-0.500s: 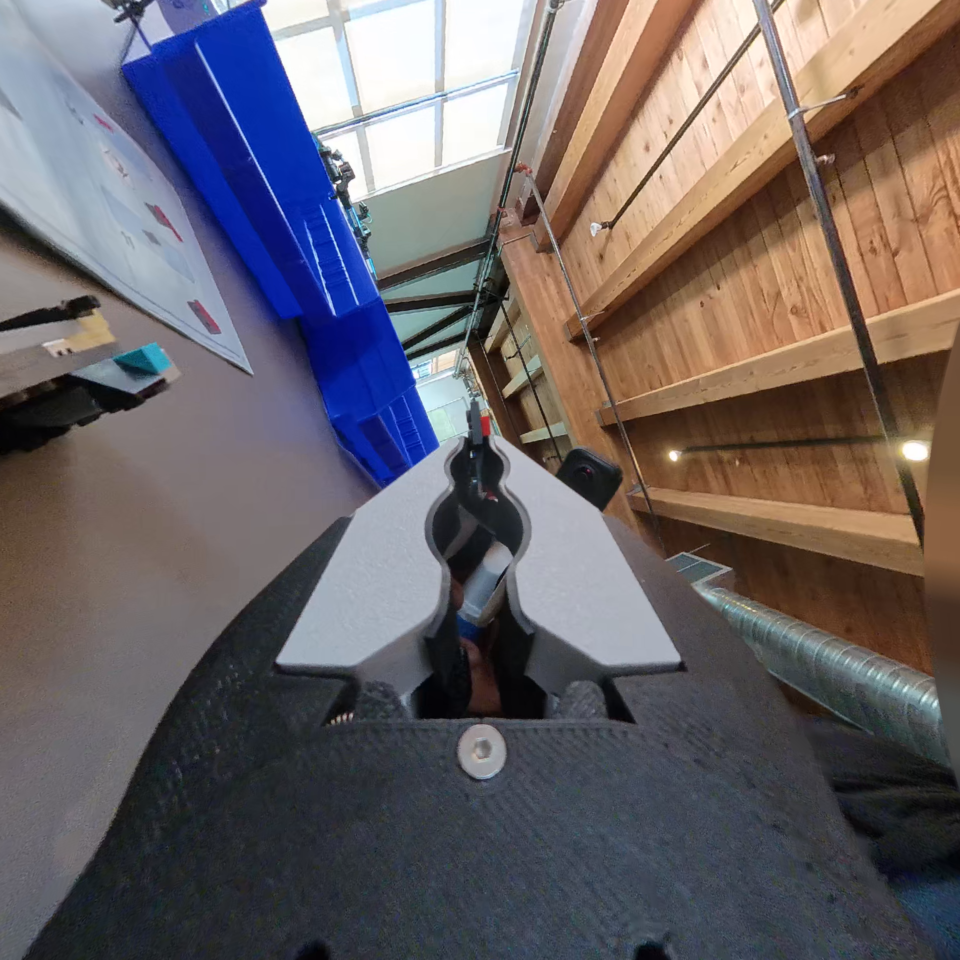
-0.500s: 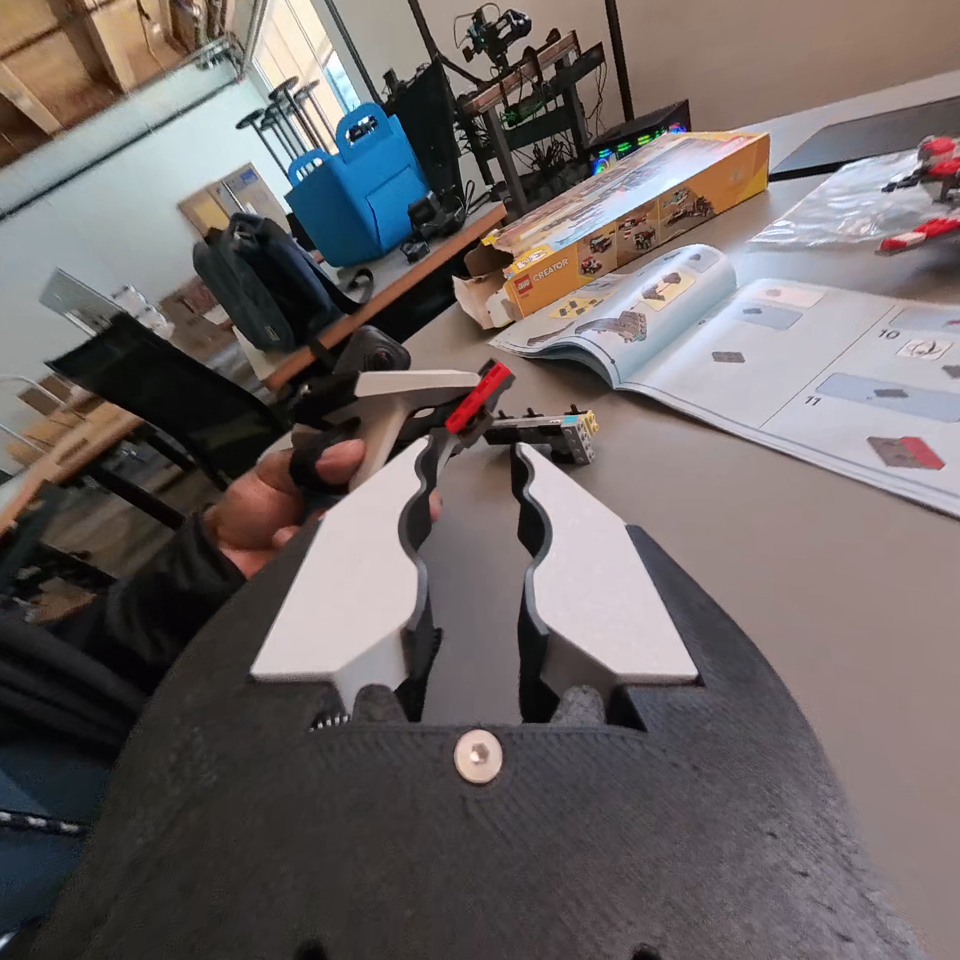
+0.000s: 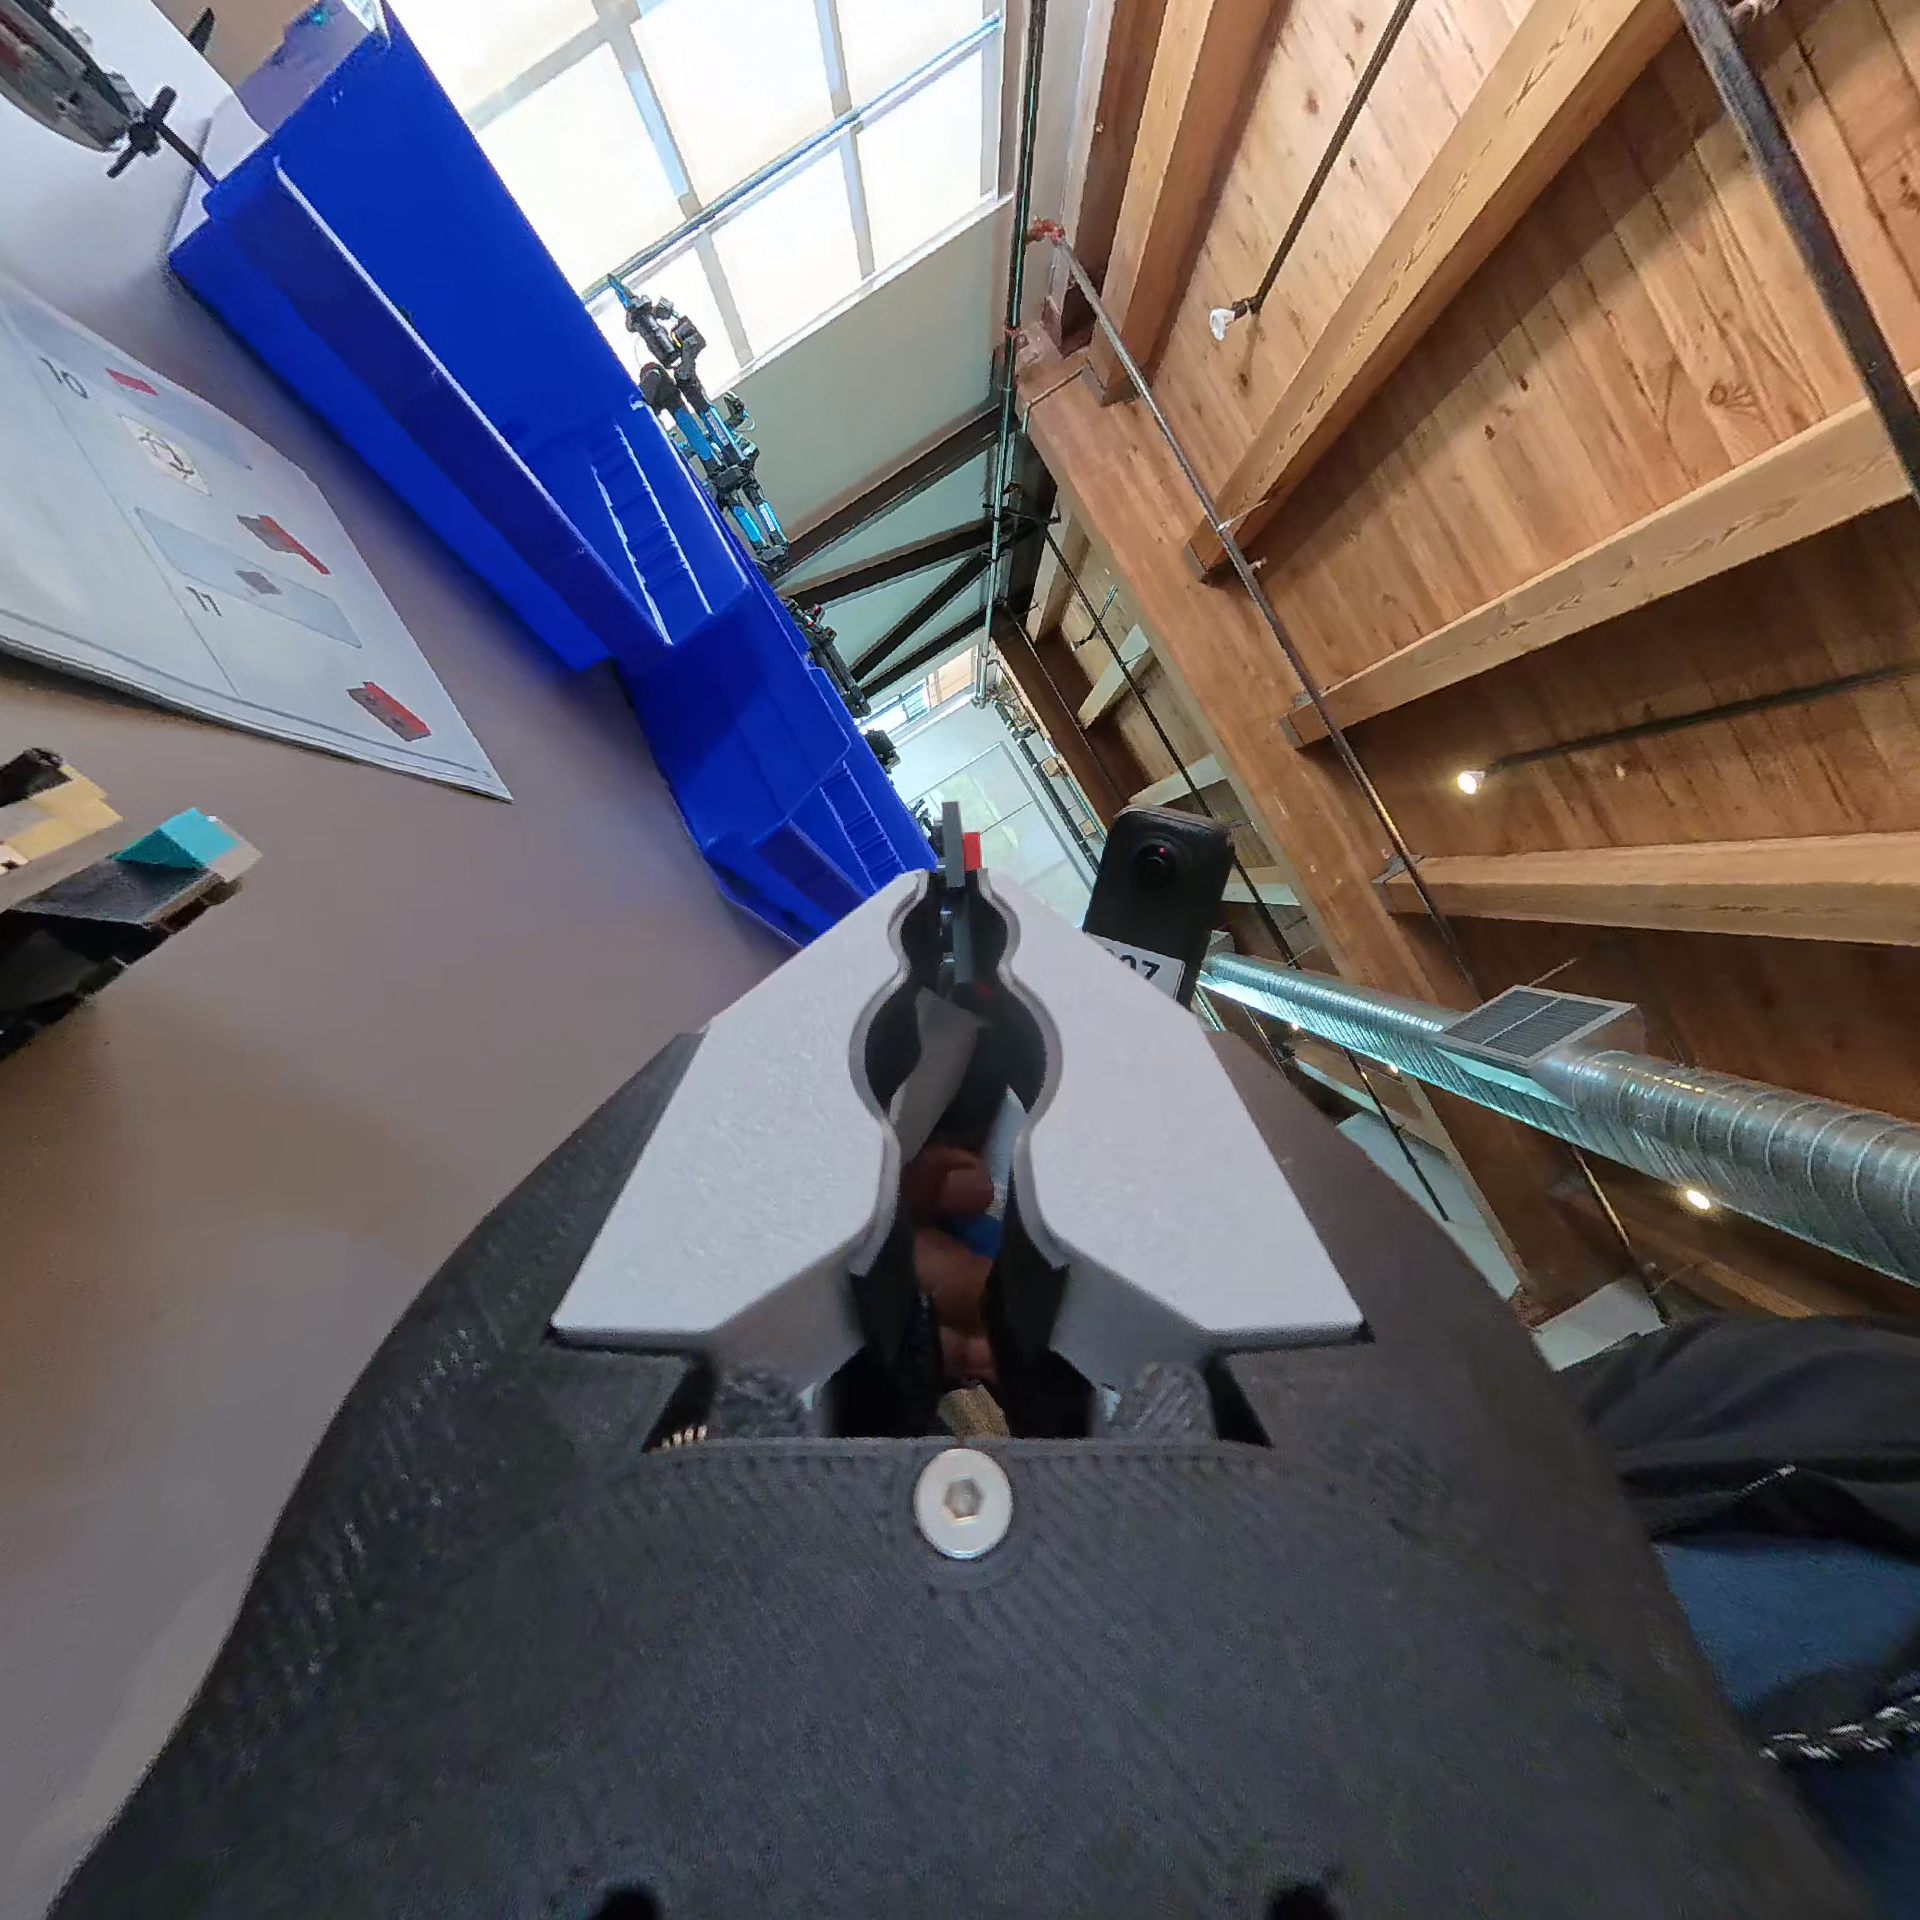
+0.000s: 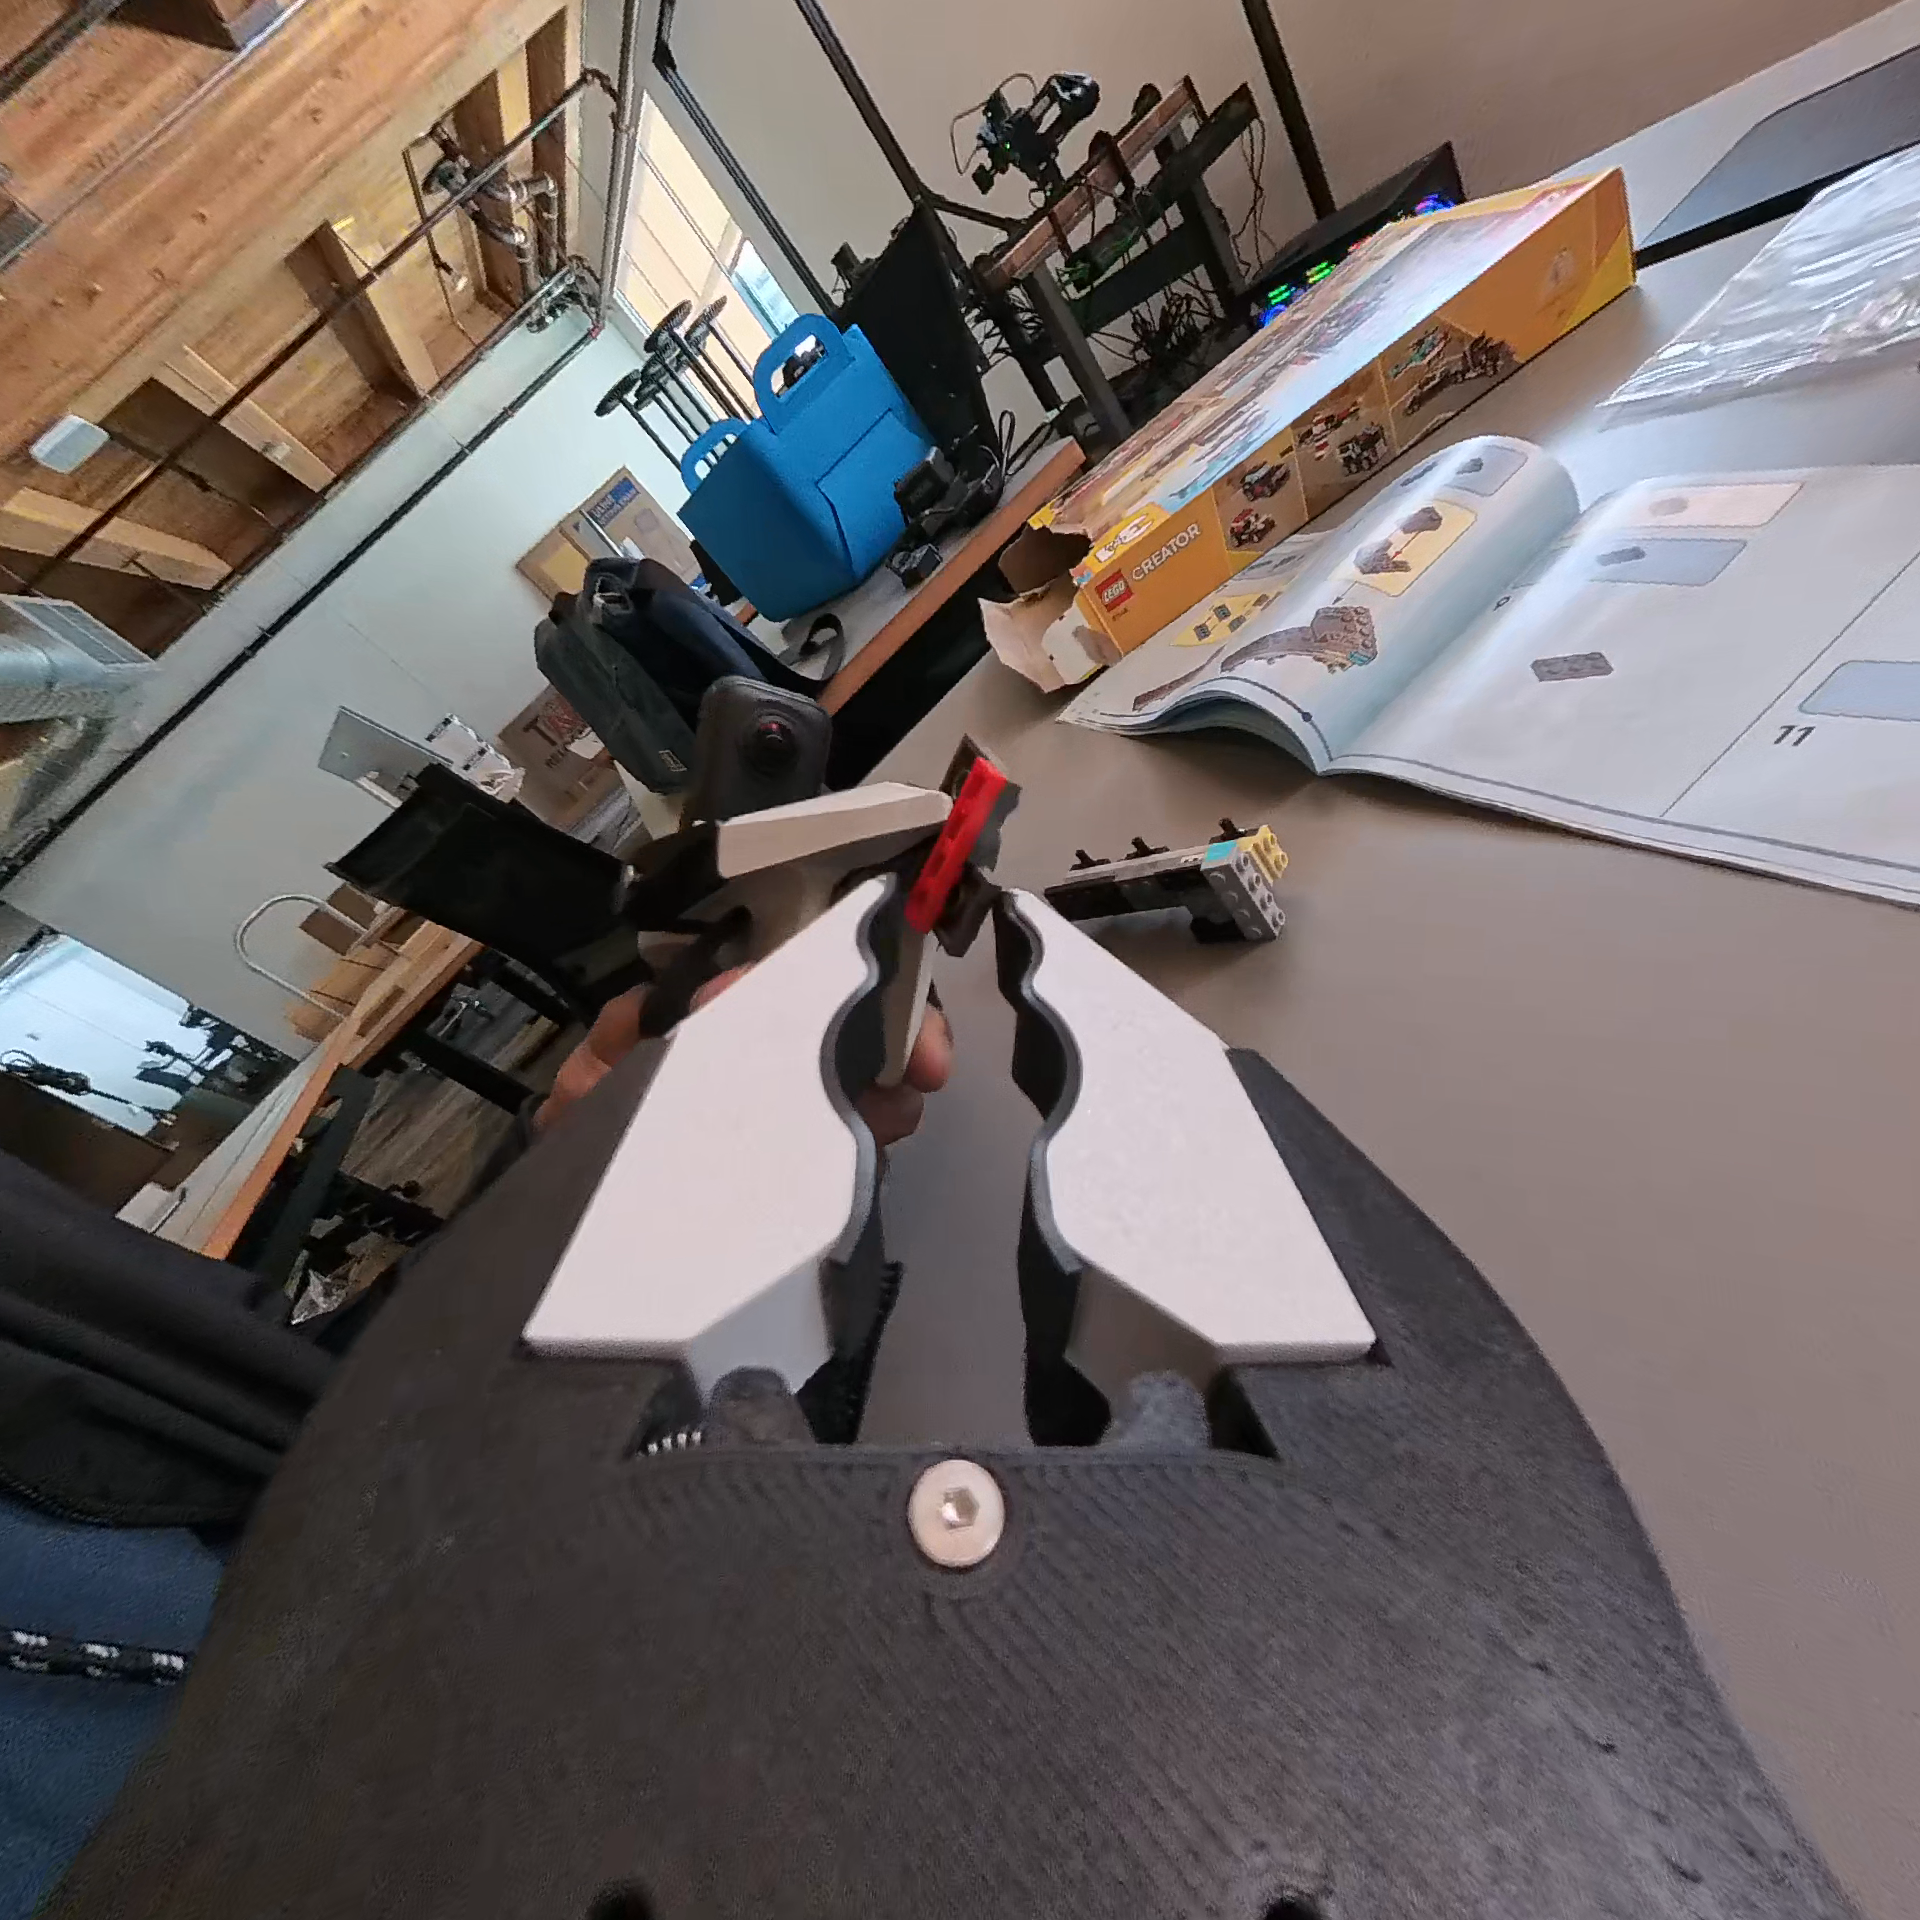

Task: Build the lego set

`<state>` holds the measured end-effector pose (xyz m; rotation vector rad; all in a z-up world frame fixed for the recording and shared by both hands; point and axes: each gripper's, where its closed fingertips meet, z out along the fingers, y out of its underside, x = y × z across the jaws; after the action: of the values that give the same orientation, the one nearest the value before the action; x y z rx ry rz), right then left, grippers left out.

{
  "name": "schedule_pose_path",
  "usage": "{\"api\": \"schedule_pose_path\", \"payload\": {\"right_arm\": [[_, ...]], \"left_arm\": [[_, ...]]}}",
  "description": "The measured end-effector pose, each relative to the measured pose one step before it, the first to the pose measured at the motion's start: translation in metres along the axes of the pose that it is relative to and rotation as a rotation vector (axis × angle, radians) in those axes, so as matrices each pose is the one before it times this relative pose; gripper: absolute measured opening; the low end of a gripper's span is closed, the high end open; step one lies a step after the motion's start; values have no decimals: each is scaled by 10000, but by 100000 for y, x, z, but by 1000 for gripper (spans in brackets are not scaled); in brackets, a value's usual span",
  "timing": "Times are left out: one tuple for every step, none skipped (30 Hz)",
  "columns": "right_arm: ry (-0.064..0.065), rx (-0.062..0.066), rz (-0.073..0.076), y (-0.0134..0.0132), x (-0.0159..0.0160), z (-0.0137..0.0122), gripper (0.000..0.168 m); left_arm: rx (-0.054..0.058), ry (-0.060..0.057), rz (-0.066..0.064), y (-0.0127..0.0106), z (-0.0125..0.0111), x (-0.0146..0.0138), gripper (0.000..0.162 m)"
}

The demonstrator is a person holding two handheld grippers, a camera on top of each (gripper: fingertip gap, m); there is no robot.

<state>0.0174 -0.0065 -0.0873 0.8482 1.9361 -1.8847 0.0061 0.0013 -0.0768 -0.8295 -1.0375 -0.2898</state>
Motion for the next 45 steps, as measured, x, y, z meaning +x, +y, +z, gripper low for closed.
{"api": "schedule_pose_path", "payload": {"right_arm": [[-48,30,11,-42,-55,-6,16],[-72,49,10,-63,-93,-14,16],[-70,38,12,-45,-81,0,15],[-54,28,21,-22,-44,-4,15],[-64,24,23,-28,-44,-14,13],[-89,35,28,-37,-75,-16,12],[-77,25,47,-12,-55,-1,11],[-63,18,43,-9,-24,-5,11],[-49,15,26,-7,-21,-2,11],[-56,25,24,-23,-45,3,10],[-64,32,39,-39,-43,1,10],[-58,23,42,-34,-43,-6,10],[-49,4,38,-11,-25,22,10],[-49,3,14,-14,-35,8,10],[-39,6,-16,-29,-49,15,9],[-30,2,-32,-21,-61,9,9],[-32,3,-45,-30,-60,-1,9],[-16,1,-57,-32,-57,-4,9],[-15,-1,-56,-36,-47,-14,9],[-21,-8,-57,-19,-49,-19,8],[-29,3,-61,-65,-67,-20,9],[-35,16,-44,-90,-61,-38,9],[-15,15,-33,-88,-43,-28,9],[-10,23,-24,-91,-21,-32,8],[-21,33,-14,-112,-33,-43,8],[-39,38,-3,-97,-63,-31,8],[-42,31,12,-82,-50,-34,8],[-28,28,21,-77,-24,-35,8],[-33,39,33,-91,-23,-36,8],[-40,47,46,-109,-20,-49,8],[-37,54,44,-122,-14,-64,9],[-49,26,39,-87,-35,-53,9],[-26,-1,18,-29,-28,-37,9],[-22,33,4,-61,-36,-36,9],[-90,38,40,-78,-142,-11,8],[-68,52,65,-83,-117,-2,8],[-22,26,28,-39,-49,-1,8],[4,16,24,-16,9,-9,8],[-38,46,36,-59,-57,2,8],[-15,42,67,-59,-10,-9,9],[-11,44,47,-40,0,-1,9],[0,41,31,-31,5,-5,9],[-16,45,34,-47,-26,-21,9],[-29,43,48,-56,-38,-11,9],[-31,47,51,-56,-51,-9,9]], "left_arm": [[-11,31,46,-1,-6,72,4],[6,70,7,-31,-6,107,4],[5,89,-30,-29,-11,114,4],[-5,68,-32,-9,-11,87,4],[5,67,-26,-31,-22,71,5],[1,66,-36,-21,-14,63,5],[-9,51,-33,-10,-8,59,5],[-14,36,-27,3,-18,40,6],[-18,35,-23,10,-7,31,6],[-18,40,-16,-1,-12,40,6],[-18,33,-13,0,-15,43,6],[-19,21,-20,4,-29,13,6],[-15,21,-25,-2,-27,17,7],[-11,27,-24,-9,-21,11,7],[-9,31,-22,-10,-23,29,7],[-6,33,-30,-15,-20,37,8],[-2,35,-44,-10,-11,28,9],[1,46,-50,-4,-4,40,10],[3,51,-55,-13,3,46,10],[0,52,-60,-9,0,51,11],[-19,42,-57,26,5,44,12],[-30,48,-37,37,13,42,13],[-30,45,-22,53,23,56,14],[-25,36,-29,46,27,48,14],[-16,50,-48,54,43,50,14],[-13,74,-69,48,34,67,14],[-11,78,-83,36,29,68,15],[-23,61,-85,63,24,38,15],[-37,47,-85,60,19,29,17],[-51,62,-77,78,8,44,17],[-59,71,-65,88,3,70,17],[-46,62,-48,48,-9,68,17],[-15,55,-17,8,-13,84,16],[7,39,23,-20,-23,81,14],[12,-4,50,-5,-11,20,10],[28,15,66,-17,-9,33,8],[53,35,22,-55,9,56,7],[81,70,-4,-83,31,114,5],[79,54,-7,-60,37,76,4],[84,25,7,-56,44,17,4],[92,16,24,-69,39,21,4],[89,7,33,-76,61,21,4],[63,9,64,-46,52,55,4],[38,11,95,-22,46,75,4],[38,8,112,-20,44,74,4]]}}
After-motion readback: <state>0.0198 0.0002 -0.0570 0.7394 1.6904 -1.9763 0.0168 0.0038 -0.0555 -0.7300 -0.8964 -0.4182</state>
